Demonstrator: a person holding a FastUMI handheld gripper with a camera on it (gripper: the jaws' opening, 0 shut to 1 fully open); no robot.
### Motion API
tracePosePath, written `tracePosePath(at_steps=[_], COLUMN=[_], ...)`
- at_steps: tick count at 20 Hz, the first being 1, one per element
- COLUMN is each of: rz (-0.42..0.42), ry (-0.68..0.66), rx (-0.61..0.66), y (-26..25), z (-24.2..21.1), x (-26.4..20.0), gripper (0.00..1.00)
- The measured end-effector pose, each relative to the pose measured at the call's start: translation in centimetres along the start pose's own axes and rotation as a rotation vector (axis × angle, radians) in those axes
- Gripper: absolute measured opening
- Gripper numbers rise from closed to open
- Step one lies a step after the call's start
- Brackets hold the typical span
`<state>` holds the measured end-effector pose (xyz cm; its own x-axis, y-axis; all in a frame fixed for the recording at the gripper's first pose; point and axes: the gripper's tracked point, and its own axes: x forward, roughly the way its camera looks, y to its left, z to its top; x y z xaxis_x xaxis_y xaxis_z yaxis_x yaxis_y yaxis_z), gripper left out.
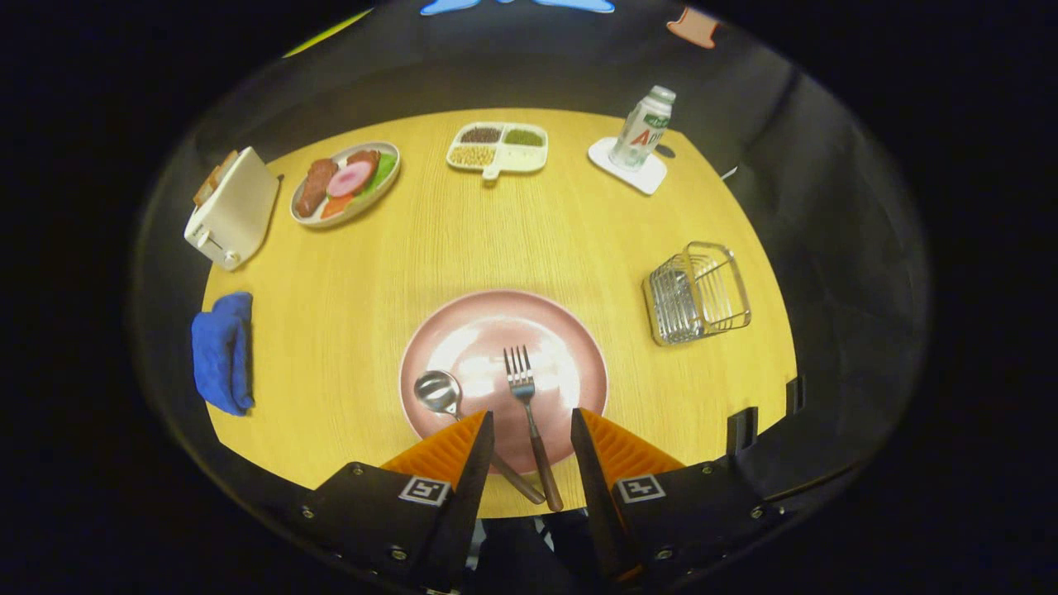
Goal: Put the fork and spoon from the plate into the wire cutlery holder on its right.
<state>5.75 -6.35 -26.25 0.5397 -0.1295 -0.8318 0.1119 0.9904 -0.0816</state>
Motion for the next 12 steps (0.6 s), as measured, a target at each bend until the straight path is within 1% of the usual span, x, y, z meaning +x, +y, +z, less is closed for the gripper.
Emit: tracePosePath(at_steps=[6, 12], rz=[-0.013, -0.026], ry=[0.159, 0.228], rx=[-0.067, -0.148], y=[-0.7, -1.7], z=[-2.7, -4.2], x=[3.9, 6.2], gripper=[0.59, 0.57])
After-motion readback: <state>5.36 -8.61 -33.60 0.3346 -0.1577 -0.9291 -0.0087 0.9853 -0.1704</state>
